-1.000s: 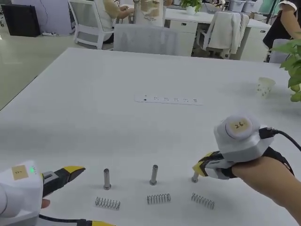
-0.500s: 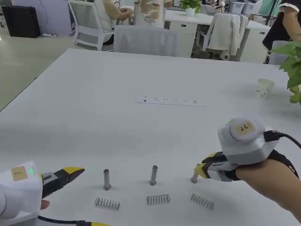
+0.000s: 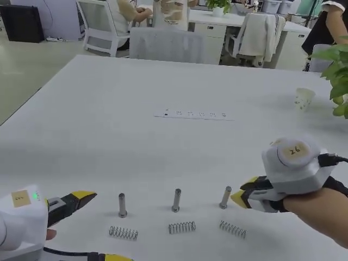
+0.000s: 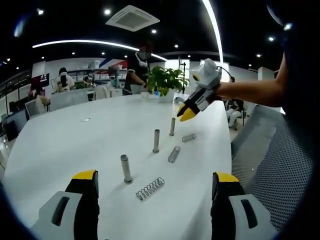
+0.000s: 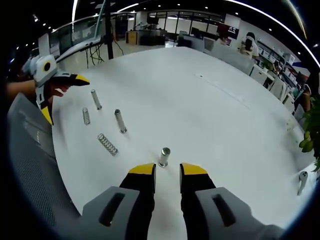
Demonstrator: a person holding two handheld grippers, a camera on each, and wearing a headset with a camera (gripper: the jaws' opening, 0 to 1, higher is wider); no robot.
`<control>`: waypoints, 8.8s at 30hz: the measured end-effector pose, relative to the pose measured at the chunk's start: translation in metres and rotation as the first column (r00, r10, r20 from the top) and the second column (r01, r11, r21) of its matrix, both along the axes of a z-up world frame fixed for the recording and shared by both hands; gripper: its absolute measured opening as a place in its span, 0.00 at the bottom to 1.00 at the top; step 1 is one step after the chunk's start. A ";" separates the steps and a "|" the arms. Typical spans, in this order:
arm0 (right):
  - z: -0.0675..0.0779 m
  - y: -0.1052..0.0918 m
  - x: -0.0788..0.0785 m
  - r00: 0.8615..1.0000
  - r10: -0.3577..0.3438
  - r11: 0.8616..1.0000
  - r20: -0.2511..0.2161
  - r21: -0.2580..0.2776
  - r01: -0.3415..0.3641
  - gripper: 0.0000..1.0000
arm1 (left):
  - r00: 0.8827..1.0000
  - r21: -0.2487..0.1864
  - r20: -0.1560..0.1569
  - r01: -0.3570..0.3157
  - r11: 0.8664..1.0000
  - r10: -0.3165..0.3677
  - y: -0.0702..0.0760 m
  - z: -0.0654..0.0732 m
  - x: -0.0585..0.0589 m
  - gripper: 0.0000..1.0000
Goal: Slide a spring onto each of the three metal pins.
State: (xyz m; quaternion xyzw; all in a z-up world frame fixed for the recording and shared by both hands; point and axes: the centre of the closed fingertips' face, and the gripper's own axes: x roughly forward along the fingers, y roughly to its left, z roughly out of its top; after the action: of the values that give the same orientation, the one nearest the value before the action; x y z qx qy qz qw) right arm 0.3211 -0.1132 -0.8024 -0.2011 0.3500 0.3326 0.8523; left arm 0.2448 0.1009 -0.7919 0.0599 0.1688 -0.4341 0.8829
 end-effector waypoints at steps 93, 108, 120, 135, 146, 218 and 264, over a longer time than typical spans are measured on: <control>-0.024 0.019 -0.060 0.958 0.261 0.961 -0.114 -0.058 -0.269 0.08 | 1.000 0.001 0.001 0.008 1.000 -0.008 -0.004 0.002 -0.008 0.88; -0.015 0.043 -0.071 0.934 0.336 0.938 -0.118 -0.046 -0.343 0.08 | 0.999 -0.007 -0.011 0.042 0.999 -0.042 -0.008 0.001 -0.015 0.73; -0.008 0.064 -0.082 0.902 0.415 0.905 -0.118 -0.051 -0.422 0.08 | 0.989 0.013 -0.008 0.146 0.989 -0.146 -0.028 0.000 -0.025 0.64; -0.002 0.086 -0.090 0.868 0.484 0.868 -0.114 -0.060 -0.492 0.08 | 0.968 0.031 -0.003 0.249 0.968 -0.249 -0.044 0.003 -0.030 0.53; 0.002 0.096 -0.094 0.845 0.522 0.844 -0.116 -0.070 -0.531 0.08 | 0.947 0.053 0.010 0.321 0.945 -0.322 -0.056 0.007 -0.030 0.45; 0.012 0.124 -0.123 0.737 0.663 0.736 -0.132 -0.064 -0.674 0.11 | 0.855 0.134 0.093 0.498 0.857 -0.511 -0.087 0.010 -0.046 0.02; 0.033 0.142 -0.130 0.737 0.664 0.743 -0.125 0.006 -0.669 0.08 | 0.851 0.127 0.100 0.503 0.855 -0.516 -0.091 0.014 -0.046 0.03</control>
State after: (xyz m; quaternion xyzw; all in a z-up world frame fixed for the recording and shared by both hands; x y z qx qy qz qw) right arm 0.1907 0.0291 -0.7696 -0.3095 0.3116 0.6198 0.6504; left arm 0.1989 0.0097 -0.7780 0.1733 0.1097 -0.6390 0.7414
